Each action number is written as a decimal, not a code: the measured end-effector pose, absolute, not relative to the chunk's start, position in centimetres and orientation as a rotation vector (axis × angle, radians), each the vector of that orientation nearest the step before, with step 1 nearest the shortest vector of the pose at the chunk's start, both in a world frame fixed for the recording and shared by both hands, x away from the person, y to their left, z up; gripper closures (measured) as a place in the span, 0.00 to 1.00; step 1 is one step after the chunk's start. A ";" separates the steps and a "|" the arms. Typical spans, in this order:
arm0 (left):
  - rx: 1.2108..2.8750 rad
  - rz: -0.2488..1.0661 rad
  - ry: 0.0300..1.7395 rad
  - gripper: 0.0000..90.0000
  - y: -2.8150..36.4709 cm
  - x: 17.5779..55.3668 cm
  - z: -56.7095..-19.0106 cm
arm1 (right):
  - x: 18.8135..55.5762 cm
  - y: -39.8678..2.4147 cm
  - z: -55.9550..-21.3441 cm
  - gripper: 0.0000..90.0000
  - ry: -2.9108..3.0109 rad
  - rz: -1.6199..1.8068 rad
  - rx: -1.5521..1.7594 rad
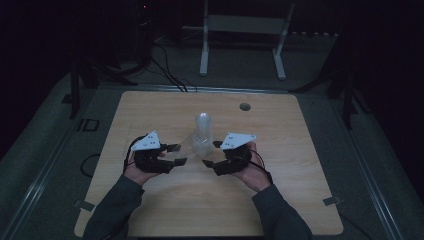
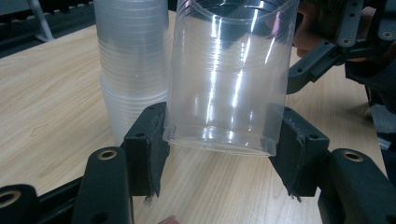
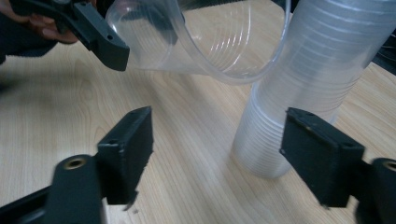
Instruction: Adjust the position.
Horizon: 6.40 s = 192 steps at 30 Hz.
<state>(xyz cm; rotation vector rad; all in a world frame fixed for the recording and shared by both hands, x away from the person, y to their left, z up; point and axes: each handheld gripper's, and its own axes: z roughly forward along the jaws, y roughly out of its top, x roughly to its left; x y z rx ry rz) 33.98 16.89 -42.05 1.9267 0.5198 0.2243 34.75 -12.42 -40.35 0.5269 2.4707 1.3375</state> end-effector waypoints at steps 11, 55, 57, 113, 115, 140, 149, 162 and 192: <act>1.882 0.222 0.523 0.46 17.3 33.8 -42.0 | 34.8 -12.4 -40.0 0.29 2.441 1.442 0.571; 1.747 0.184 0.500 0.46 17.7 33.6 -41.9 | 35.3 -10.5 -39.0 0.24 2.376 1.782 0.619; 1.745 0.182 0.497 0.46 17.7 33.6 -41.9 | 35.4 -10.5 -39.0 0.24 2.373 1.809 0.628; 1.778 0.209 0.490 0.32 17.3 33.3 -41.5 | 35.6 -9.5 -38.5 0.35 2.315 1.983 0.625; 1.795 0.226 0.492 0.31 17.2 33.2 -41.4 | 35.6 -9.5 -38.5 0.35 2.319 1.967 0.620; 1.962 0.531 0.537 0.29 15.1 32.1 -40.5 | 35.5 -9.2 -38.2 0.36 2.344 1.745 0.668; 2.013 0.548 0.526 0.33 14.3 32.0 -40.7 | 35.3 -8.6 -38.2 0.36 2.389 1.676 0.647; 2.060 0.551 0.537 0.43 13.6 32.1 -41.1 | 35.3 -8.1 -38.2 0.36 2.413 1.625 0.628; 1.918 0.395 0.571 0.46 13.8 32.5 -41.2 | 35.3 -9.2 -37.9 0.22 2.308 1.888 0.608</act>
